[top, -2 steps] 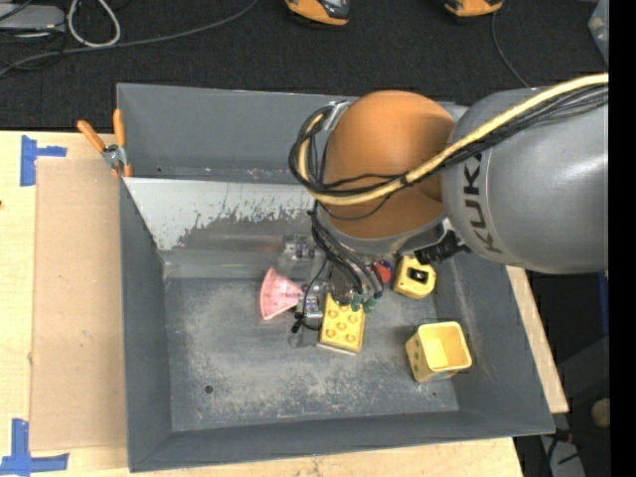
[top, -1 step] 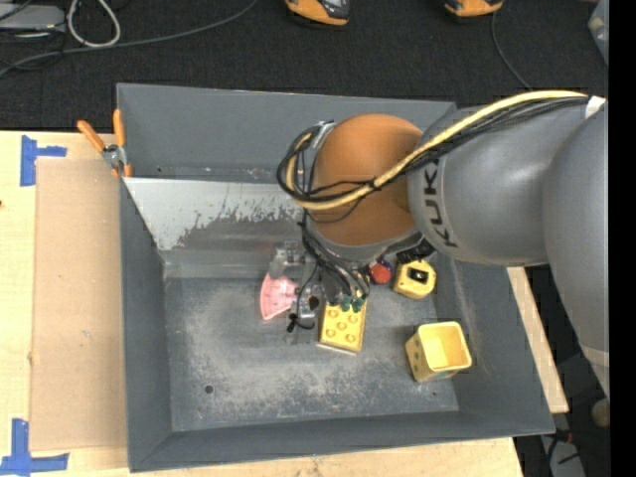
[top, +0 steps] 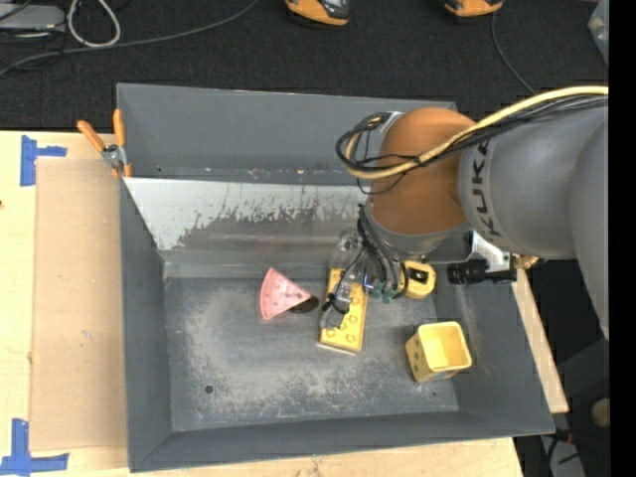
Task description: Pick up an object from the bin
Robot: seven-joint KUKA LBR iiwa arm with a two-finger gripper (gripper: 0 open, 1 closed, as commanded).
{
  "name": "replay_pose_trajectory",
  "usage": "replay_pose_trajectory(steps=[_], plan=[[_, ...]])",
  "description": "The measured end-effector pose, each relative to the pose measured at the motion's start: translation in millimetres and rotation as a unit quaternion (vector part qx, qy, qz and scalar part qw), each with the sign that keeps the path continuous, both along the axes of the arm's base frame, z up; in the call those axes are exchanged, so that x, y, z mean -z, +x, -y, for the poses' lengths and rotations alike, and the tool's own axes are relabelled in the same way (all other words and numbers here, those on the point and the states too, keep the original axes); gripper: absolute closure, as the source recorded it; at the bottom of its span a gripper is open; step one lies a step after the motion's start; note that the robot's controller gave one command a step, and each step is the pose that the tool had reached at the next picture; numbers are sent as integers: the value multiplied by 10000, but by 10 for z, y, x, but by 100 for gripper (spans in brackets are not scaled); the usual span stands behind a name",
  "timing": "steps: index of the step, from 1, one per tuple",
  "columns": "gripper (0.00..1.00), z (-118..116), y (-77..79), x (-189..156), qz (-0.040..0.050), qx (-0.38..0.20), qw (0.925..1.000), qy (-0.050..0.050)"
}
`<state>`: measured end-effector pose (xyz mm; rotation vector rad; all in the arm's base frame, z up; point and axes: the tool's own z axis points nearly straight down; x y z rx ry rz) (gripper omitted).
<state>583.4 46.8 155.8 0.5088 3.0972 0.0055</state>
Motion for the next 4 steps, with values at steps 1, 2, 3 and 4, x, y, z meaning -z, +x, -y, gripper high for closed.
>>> replay_pose_trajectory(steps=[1,2,3,4], plan=[[0,-243,83,264,-32,-948,9955,-3],[0,387,39,701,-16,-992,9951,-11],[100,658,185,823,36,-2631,9648,27],[100,660,185,823,37,-2621,9650,29]])
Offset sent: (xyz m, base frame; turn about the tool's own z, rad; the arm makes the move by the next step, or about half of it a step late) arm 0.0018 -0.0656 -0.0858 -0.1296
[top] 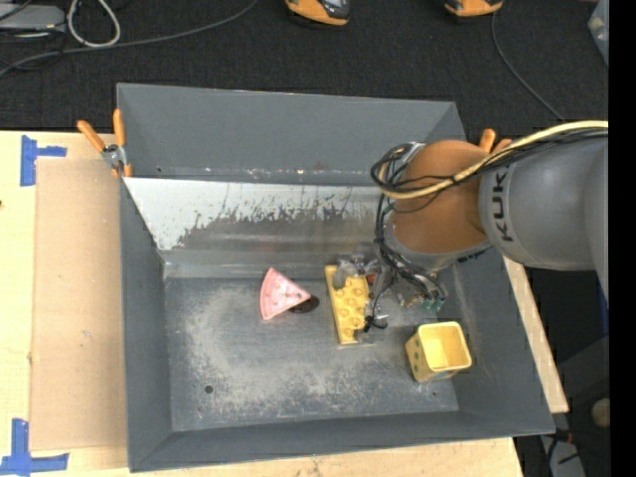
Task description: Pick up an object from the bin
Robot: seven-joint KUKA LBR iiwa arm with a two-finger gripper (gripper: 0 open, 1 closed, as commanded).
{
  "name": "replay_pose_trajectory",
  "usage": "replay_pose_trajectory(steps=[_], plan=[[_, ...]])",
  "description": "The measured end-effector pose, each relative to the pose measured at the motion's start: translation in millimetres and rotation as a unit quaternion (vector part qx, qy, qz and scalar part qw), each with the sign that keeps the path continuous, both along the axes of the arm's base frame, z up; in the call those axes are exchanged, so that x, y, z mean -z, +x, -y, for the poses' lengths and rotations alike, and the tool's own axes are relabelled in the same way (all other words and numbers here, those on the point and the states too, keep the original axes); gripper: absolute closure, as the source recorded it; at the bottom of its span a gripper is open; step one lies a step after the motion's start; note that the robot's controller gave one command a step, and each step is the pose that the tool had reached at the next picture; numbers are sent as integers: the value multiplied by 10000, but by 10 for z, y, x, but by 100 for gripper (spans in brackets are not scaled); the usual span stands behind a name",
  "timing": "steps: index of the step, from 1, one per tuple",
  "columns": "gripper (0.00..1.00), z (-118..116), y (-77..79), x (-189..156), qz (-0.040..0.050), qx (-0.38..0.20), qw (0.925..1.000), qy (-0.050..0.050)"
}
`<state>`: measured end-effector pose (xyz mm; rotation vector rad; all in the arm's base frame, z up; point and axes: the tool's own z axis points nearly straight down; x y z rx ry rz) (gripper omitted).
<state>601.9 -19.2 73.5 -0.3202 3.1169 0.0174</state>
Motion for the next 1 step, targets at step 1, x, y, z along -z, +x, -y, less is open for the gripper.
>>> replay_pose_trajectory(steps=[1], plan=[[100,2,-42,-223,-66,0,10000,-8]])
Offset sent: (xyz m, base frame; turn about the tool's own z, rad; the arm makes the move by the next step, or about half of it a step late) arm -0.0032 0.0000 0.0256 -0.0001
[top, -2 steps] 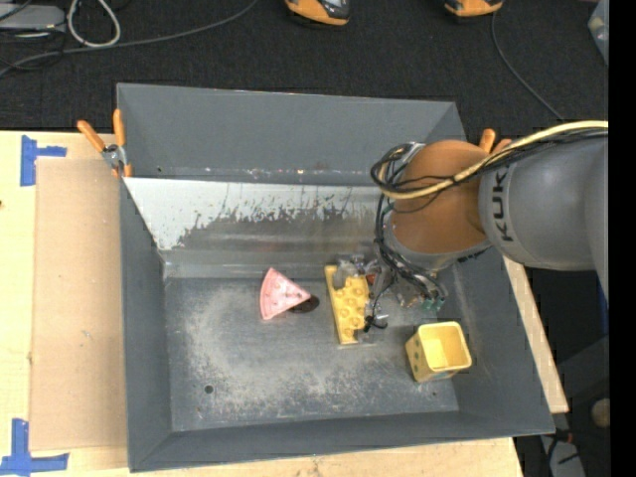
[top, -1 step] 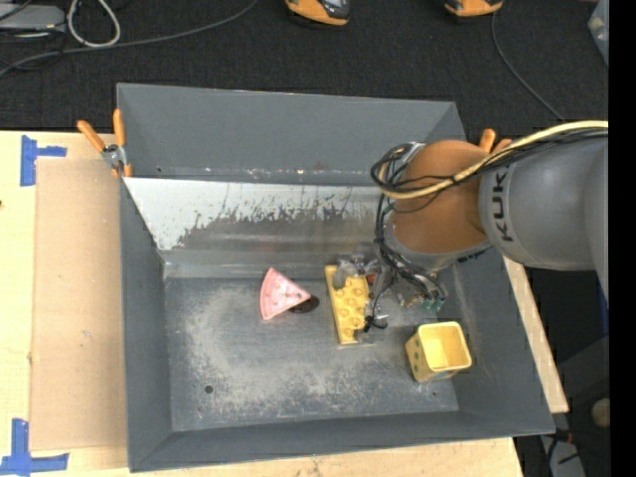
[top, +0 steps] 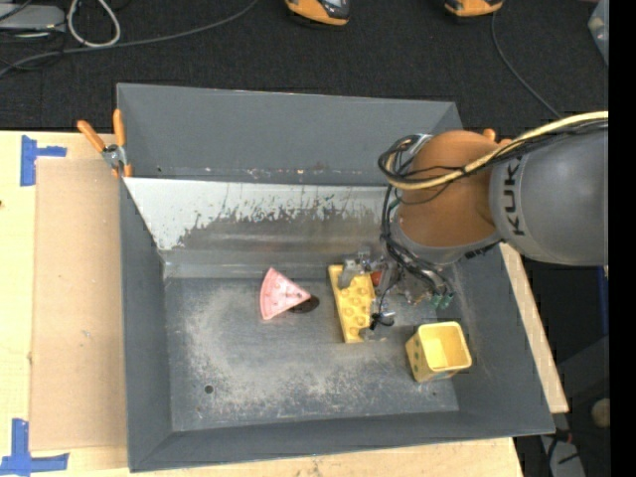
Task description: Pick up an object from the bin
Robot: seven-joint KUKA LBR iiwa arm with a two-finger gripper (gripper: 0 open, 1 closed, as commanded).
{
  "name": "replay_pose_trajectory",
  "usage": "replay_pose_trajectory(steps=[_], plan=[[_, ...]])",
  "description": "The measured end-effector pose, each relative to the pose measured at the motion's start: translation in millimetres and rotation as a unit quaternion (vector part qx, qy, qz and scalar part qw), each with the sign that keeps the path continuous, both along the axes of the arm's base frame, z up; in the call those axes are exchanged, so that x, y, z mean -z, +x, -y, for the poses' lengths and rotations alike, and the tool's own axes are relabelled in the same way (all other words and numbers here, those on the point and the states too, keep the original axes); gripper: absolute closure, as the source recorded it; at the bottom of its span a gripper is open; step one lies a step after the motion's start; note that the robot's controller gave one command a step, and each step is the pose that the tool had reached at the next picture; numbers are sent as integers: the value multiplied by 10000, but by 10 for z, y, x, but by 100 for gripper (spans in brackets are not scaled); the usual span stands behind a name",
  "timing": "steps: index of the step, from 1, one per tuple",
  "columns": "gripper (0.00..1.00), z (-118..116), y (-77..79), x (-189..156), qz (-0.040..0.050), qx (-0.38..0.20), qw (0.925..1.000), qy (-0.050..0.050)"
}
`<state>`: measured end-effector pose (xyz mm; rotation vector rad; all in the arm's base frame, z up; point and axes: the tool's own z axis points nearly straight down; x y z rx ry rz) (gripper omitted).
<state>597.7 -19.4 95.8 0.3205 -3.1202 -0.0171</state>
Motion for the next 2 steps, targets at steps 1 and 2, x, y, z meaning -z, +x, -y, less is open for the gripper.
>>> replay_pose_trajectory(steps=[1,2], plan=[[100,-3,14,-458,20,0,10000,-6],[100,-9,29,-704,49,8,10000,-5]])
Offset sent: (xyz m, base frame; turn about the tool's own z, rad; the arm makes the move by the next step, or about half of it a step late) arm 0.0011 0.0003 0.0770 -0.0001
